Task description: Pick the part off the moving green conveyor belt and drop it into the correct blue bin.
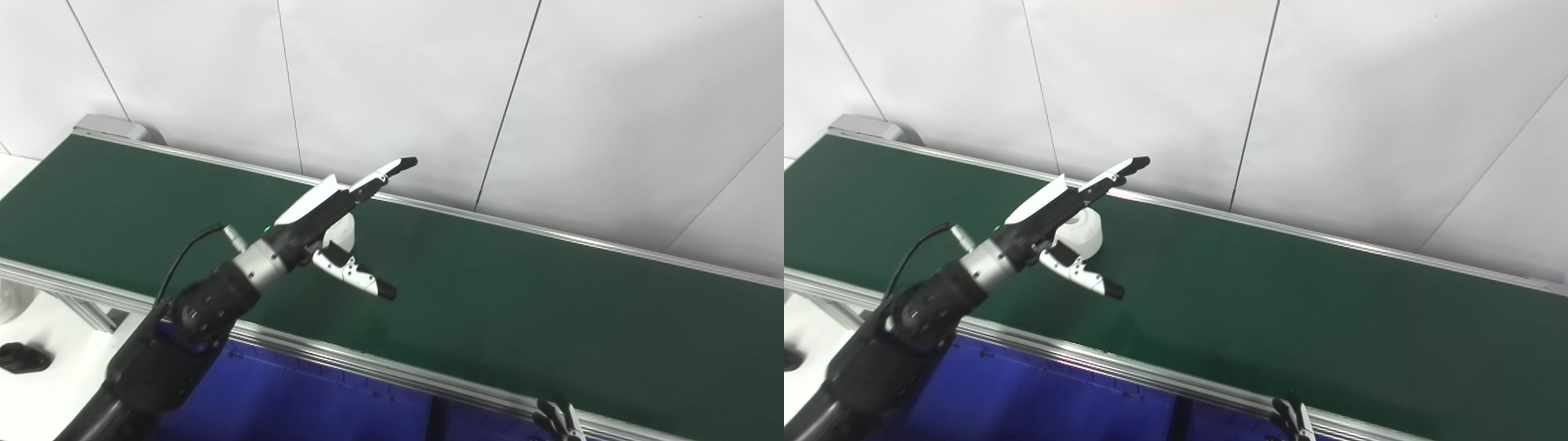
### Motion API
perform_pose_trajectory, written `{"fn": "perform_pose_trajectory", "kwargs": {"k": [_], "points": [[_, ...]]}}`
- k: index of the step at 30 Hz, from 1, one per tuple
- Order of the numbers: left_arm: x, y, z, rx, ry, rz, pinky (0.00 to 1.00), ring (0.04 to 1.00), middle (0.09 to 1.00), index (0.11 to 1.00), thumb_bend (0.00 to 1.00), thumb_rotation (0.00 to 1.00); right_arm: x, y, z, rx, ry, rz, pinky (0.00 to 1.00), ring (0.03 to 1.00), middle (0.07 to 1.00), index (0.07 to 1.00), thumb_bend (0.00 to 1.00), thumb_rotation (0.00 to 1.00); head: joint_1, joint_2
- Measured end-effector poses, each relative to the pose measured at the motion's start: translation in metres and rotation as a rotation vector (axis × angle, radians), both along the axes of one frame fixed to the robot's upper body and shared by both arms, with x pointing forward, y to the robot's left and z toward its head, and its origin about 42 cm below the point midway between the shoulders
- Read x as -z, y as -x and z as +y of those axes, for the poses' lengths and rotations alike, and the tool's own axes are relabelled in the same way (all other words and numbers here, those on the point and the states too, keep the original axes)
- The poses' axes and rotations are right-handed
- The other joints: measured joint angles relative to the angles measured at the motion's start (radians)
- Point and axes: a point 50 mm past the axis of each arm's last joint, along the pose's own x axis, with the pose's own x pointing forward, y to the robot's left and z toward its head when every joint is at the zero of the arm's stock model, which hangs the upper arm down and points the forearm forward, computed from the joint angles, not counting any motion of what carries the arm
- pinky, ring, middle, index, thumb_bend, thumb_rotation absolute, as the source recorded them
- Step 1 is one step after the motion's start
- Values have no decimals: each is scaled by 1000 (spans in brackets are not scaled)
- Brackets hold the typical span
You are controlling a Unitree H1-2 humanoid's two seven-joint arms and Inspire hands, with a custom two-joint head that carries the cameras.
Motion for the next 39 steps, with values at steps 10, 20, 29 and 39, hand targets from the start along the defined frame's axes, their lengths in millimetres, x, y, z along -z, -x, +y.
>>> {"fn": "perform_pose_trajectory", "kwargs": {"k": [10, 20, 29, 39], "points": [[12, -39, 1, -72, -272, 13, 898, 957, 999, 956, 898, 177, 0, -2, 0, 1, -2, -5, 743, 880, 915, 986, 828, 347, 12, -3], [33, -69, 2, -100, -544, 2, 998, 988, 992, 925, 943, 149, -1, -4, 0, 4, -9, -9, 745, 884, 918, 988, 834, 349, 20, 5], [52, -76, -2, -74, -679, 24, 997, 992, 985, 881, 938, 44, -3, -5, -1, 8, -12, -17, 730, 873, 907, 979, 829, 326, 26, 25], [84, -78, -11, -57, -451, 51, 513, 576, 553, 539, 556, 0, -7, -6, -4, 24, -30, -29, 733, 870, 905, 977, 829, 319, 29, 49]]}}
